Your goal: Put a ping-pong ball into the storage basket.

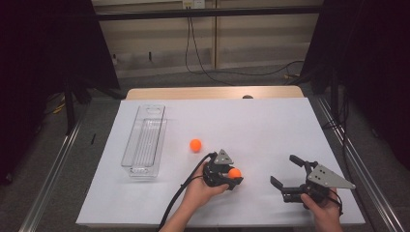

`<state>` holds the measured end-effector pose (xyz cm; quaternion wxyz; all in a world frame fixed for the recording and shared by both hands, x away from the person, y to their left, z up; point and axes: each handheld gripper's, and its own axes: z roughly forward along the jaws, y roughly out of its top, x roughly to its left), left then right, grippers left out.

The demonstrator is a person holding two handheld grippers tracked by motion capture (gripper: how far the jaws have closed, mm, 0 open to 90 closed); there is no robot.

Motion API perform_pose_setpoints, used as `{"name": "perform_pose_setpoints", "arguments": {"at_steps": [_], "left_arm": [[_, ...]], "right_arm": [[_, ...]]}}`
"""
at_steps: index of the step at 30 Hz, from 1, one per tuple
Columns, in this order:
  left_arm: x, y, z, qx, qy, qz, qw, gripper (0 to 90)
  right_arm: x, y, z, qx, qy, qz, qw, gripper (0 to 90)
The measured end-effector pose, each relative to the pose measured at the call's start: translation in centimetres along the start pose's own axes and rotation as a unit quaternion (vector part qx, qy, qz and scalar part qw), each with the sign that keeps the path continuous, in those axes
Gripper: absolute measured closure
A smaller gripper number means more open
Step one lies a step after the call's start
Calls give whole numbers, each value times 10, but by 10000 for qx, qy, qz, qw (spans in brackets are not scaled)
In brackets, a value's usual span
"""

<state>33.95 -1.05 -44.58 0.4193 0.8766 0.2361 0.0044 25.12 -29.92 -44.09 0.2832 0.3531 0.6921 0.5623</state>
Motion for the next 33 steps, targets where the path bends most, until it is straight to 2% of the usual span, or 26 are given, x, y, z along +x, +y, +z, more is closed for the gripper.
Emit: {"name": "perform_pose_setpoints", "arguments": {"at_steps": [14, 21, 33], "left_arm": [[2, 4, -5, -49, -68, -89, 9999, 508], [4, 5, -11, -99, -93, -209, 9997, 508], [11, 6, -19, -167, -96, -279, 9994, 509]], "right_arm": [[0, 0, -2, -3, 23, -87, 10000, 17], [-2, 1, 0, -38, 11, -61, 10000, 15], [-2, 2, -2, -63, 52, -40, 10000, 16]]}}
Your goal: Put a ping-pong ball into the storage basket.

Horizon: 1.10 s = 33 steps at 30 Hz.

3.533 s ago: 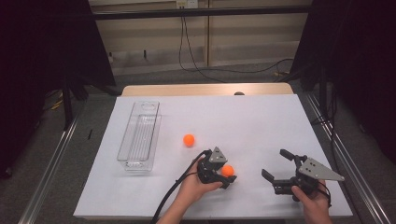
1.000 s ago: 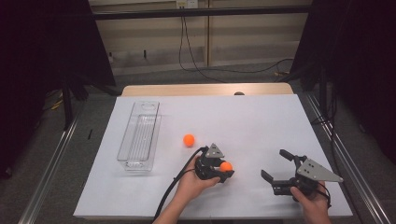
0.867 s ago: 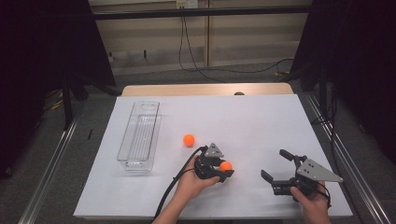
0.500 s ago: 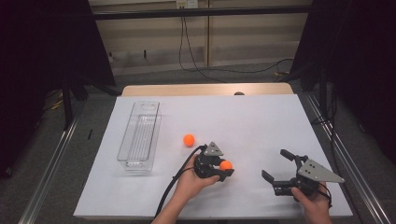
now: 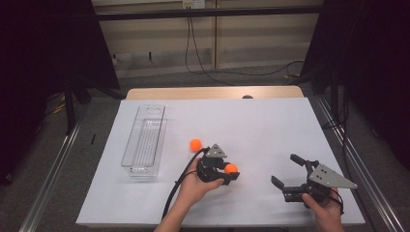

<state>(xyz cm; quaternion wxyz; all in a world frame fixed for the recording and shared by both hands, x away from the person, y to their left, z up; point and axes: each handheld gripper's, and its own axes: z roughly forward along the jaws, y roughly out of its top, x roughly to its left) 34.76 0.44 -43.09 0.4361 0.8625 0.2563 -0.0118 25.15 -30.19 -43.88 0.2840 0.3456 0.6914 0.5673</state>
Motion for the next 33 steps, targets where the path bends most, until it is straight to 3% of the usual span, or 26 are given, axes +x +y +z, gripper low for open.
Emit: {"name": "perform_pose_setpoints", "arguments": {"at_steps": [7, 15, 33], "left_arm": [[4, 0, -3, -2, 7, -82, 10000, 508], [4, 2, 0, 105, -20, -7, 9999, 508], [9, 7, -9, -43, 43, -35, 10000, 508]], "right_arm": [[0, -1, 1, 38, 1, -21, 10000, 15], [0, 0, 0, 11, -31, -57, 10000, 15], [-1, -1, -2, 31, -71, -57, 10000, 15]]}}
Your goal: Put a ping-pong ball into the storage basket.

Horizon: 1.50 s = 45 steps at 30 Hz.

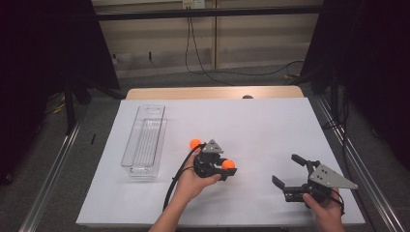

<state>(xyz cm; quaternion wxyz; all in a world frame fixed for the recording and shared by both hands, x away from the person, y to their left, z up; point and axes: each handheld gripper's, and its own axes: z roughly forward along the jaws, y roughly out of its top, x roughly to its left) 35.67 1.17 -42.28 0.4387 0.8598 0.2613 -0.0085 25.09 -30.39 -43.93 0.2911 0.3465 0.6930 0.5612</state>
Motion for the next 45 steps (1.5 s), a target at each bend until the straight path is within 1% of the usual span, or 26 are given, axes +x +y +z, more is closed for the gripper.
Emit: {"name": "perform_pose_setpoints", "arguments": {"at_steps": [3, 4, 6, 12, 16, 18, 20, 24, 29, 30, 40, 42, 43, 45], "left_arm": [[0, 1, -3, -28, 12, -20, 10000, 508], [0, 1, -4, -3, 31, -5, 10000, 508], [1, 1, -6, -20, 66, -37, 10000, 508], [5, 1, -13, -49, 140, -80, 9999, 508], [5, 1, -14, -114, 160, -124, 9997, 508], [5, 1, -14, -95, 183, -97, 9997, 508], [5, 2, -14, -73, 162, -86, 9998, 508], [5, 3, -15, -115, 170, -138, 9997, 508], [7, 3, -17, -90, 221, -153, 9996, 508], [7, 3, -17, -115, 231, -164, 9995, 508], [11, 3, -25, -146, 294, -202, 9993, 508], [11, 3, -26, -196, 309, -227, 9991, 508], [12, 3, -27, -186, 308, -201, 9992, 508], [12, 4, -29, -215, 316, -245, 9990, 508]], "right_arm": [[0, 0, 0, 8, 1, 16, 10000, 15], [0, 0, 0, 6, -4, 27, 10000, 14], [0, 0, 0, -9, -15, 48, 10000, 11], [-1, 0, 1, 1, -18, 59, 10000, 11], [-1, 0, 1, 2, -13, 63, 10000, 11], [-1, 0, 1, 4, -2, 51, 10000, 11], [-1, 0, 1, 9, -5, 61, 10000, 11], [-1, 0, 1, -3, -6, 94, 10000, 11], [-2, 0, 0, -38, -25, 116, 9999, 11], [-2, 0, 0, -32, -24, 115, 9999, 11], [-2, 1, 0, -53, -17, 98, 9999, 13], [-2, 1, 0, -48, -14, 94, 9999, 13], [-2, 1, 0, -45, -7, 86, 10000, 13], [-1, 1, 0, -43, 5, 76, 10000, 14]]}}
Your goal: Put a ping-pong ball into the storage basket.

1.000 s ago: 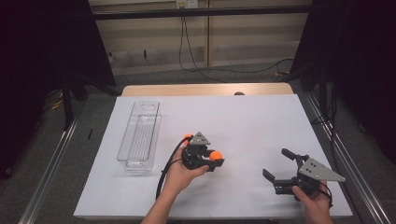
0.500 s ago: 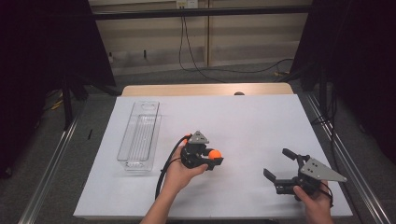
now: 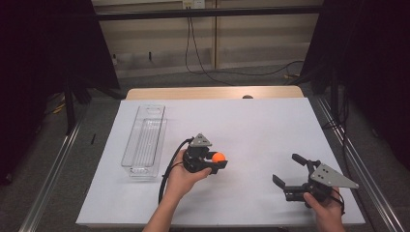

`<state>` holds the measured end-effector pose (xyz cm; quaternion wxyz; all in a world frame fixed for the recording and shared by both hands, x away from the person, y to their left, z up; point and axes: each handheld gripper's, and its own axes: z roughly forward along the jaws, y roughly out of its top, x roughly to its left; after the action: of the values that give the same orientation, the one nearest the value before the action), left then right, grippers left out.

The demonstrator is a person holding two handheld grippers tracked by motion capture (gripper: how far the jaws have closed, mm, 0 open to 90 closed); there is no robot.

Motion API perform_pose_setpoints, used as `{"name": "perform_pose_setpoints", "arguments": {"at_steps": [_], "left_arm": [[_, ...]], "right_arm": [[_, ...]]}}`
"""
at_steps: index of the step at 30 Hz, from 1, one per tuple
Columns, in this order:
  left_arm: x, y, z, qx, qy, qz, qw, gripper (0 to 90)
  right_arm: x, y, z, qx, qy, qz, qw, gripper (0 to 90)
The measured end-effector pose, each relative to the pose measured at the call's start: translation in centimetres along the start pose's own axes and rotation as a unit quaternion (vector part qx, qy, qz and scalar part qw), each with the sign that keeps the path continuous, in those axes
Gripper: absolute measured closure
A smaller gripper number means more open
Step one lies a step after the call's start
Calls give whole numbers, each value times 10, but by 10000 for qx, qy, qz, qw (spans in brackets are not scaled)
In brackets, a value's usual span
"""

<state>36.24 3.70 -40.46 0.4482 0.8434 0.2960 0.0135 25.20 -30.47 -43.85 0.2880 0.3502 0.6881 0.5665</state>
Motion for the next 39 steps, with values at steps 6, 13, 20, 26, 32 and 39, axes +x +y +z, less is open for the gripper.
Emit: {"name": "perform_pose_setpoints", "arguments": {"at_steps": [6, 13, 20, 26, 32, 39], "left_arm": [[3, 1, -5, -74, 0, -29, 10000, 507], [7, 1, -10, -84, 64, -29, 9999, 507], [9, 2, -14, -114, 137, -83, 9998, 507], [10, 3, -17, -114, 184, -95, 9997, 507], [10, 3, -20, -111, 232, -65, 9996, 508], [12, 3, -23, -145, 224, -118, 9996, 508]], "right_arm": [[-1, 0, 0, -2, -9, 7, 10000, 14], [0, 1, 1, -15, 10, 3, 10000, 15], [0, 1, 0, -13, 19, -6, 10000, 15], [0, 1, 1, -23, 12, 7, 10000, 15], [0, 1, 0, -31, 1, 22, 10000, 15], [0, 1, 0, -31, 4, 26, 10000, 15]]}}
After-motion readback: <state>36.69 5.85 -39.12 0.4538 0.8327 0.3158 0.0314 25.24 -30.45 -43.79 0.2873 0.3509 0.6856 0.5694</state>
